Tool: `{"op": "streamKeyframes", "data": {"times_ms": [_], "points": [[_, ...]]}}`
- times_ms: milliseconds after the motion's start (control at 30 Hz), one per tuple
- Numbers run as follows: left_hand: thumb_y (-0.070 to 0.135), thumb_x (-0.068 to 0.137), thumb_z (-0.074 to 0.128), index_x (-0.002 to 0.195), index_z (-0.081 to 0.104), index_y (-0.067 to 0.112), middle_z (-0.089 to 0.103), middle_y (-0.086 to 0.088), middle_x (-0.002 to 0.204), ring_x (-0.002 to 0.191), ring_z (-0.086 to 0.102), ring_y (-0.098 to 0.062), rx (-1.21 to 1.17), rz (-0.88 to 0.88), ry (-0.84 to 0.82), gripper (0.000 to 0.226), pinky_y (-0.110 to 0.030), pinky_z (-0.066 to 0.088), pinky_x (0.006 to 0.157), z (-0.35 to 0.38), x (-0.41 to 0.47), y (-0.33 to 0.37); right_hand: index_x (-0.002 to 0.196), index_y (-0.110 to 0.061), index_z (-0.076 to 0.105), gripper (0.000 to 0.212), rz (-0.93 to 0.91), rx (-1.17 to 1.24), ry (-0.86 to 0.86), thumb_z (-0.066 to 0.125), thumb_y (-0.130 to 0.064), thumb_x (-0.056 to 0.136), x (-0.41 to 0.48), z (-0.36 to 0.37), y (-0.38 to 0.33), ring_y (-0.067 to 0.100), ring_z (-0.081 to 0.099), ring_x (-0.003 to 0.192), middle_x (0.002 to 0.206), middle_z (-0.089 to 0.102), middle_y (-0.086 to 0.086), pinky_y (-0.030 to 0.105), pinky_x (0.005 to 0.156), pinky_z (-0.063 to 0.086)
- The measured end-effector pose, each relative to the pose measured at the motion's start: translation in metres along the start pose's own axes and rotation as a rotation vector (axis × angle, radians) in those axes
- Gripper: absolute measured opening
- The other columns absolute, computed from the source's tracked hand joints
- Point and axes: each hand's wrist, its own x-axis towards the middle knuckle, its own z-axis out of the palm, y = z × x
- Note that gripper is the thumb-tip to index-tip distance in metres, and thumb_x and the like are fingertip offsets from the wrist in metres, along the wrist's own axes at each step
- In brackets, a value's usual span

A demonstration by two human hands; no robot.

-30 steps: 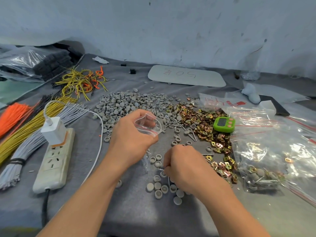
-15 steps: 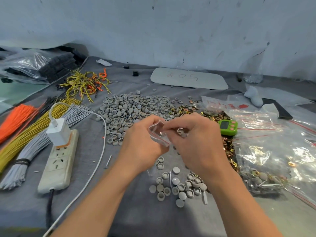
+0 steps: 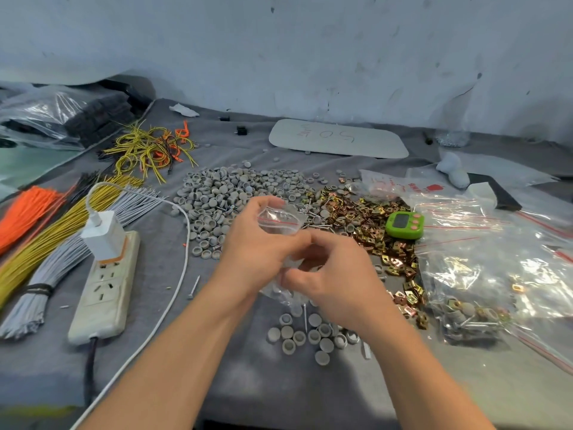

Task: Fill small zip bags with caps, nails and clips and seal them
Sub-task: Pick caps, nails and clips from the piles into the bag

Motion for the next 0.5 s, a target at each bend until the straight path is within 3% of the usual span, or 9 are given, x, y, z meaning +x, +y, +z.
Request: {"op": "streamKeyframes", "data": {"times_ms": [67, 133, 200, 267, 300, 400, 500], "points": [[0.015, 0.058, 0.098, 0.118, 0.062, 0.027, 0.077, 0.001, 0.092, 0.076, 0.073, -0.005, -0.047, -0.015, -0.091, 0.071, -0.016, 0.052, 0.060, 0.002, -0.004, 0.001, 0.082, -0.029, 0.076, 0.008, -0.016, -0.057, 0.111, 0.080, -0.024, 0.077, 0.005, 0.006, 0.000, 0.007, 0.067, 0.068, 0.074, 0.074, -0.010, 0.033, 0.063, 0.056], [0.027, 0.053, 0.101, 0.127, 0.060, 0.028, 0.077, 0.002, 0.101, 0.090, 0.074, -0.007, -0.109, -0.014, -0.160, 0.084, -0.017, 0.055, 0.071, 0.002, -0.007, 0.006, 0.075, -0.034, 0.079, 0.019, -0.006, -0.068, 0.189, 0.074, -0.022, 0.090, 0.007, 0.006, -0.002, 0.008, 0.065, 0.062, 0.068, 0.073, -0.011, 0.034, 0.059, 0.054], [0.035, 0.055, 0.099, 0.131, 0.059, 0.025, 0.072, 0.001, 0.111, 0.102, 0.070, -0.009, -0.210, -0.019, -0.130, 0.087, -0.023, 0.055, 0.083, -0.001, -0.008, 0.014, 0.072, -0.022, 0.080, 0.027, 0.069, 0.247, 0.242, 0.070, -0.026, 0.097, 0.009, -0.001, -0.005, 0.013, 0.063, 0.060, 0.069, 0.075, -0.003, 0.039, 0.058, 0.051], [0.050, 0.061, 0.089, 0.127, 0.062, 0.022, 0.069, 0.002, 0.108, 0.098, 0.066, -0.009, -0.327, -0.052, -0.009, 0.076, -0.029, 0.051, 0.088, -0.008, -0.007, 0.021, 0.076, -0.019, 0.082, 0.024, 0.138, 0.696, 0.181, 0.069, -0.020, 0.095, 0.009, -0.013, -0.008, 0.013, 0.066, 0.074, 0.083, 0.078, 0.000, 0.034, 0.072, 0.050], [0.055, 0.069, 0.079, 0.122, 0.065, 0.019, 0.069, 0.001, 0.104, 0.096, 0.064, -0.012, -0.396, -0.088, 0.057, 0.065, -0.032, 0.050, 0.090, -0.013, -0.006, 0.023, 0.077, -0.020, 0.082, 0.023, 0.165, 0.776, 0.164, 0.068, -0.020, 0.095, 0.010, -0.017, -0.006, 0.012, 0.068, 0.078, 0.087, 0.079, 0.000, 0.035, 0.079, 0.049], [0.039, 0.096, 0.058, 0.114, 0.066, 0.016, 0.068, -0.003, 0.091, 0.091, 0.057, -0.018, -0.498, -0.163, 0.167, 0.030, -0.035, 0.043, 0.088, -0.025, 0.000, 0.025, 0.074, -0.015, 0.079, 0.025, 0.290, 0.404, 0.273, 0.071, -0.024, 0.096, 0.011, -0.023, 0.006, 0.013, 0.064, 0.065, 0.077, 0.077, 0.002, 0.038, 0.069, 0.052], [0.031, 0.098, 0.053, 0.104, 0.067, 0.017, 0.068, -0.001, 0.084, 0.085, 0.057, -0.018, -0.465, -0.169, 0.176, 0.021, -0.036, 0.042, 0.087, -0.024, -0.001, 0.023, 0.076, -0.002, 0.073, 0.024, 0.309, 0.592, 0.158, 0.067, -0.010, 0.098, 0.012, -0.025, 0.006, 0.025, 0.057, 0.069, 0.082, 0.071, 0.013, 0.030, 0.066, 0.052]]}}
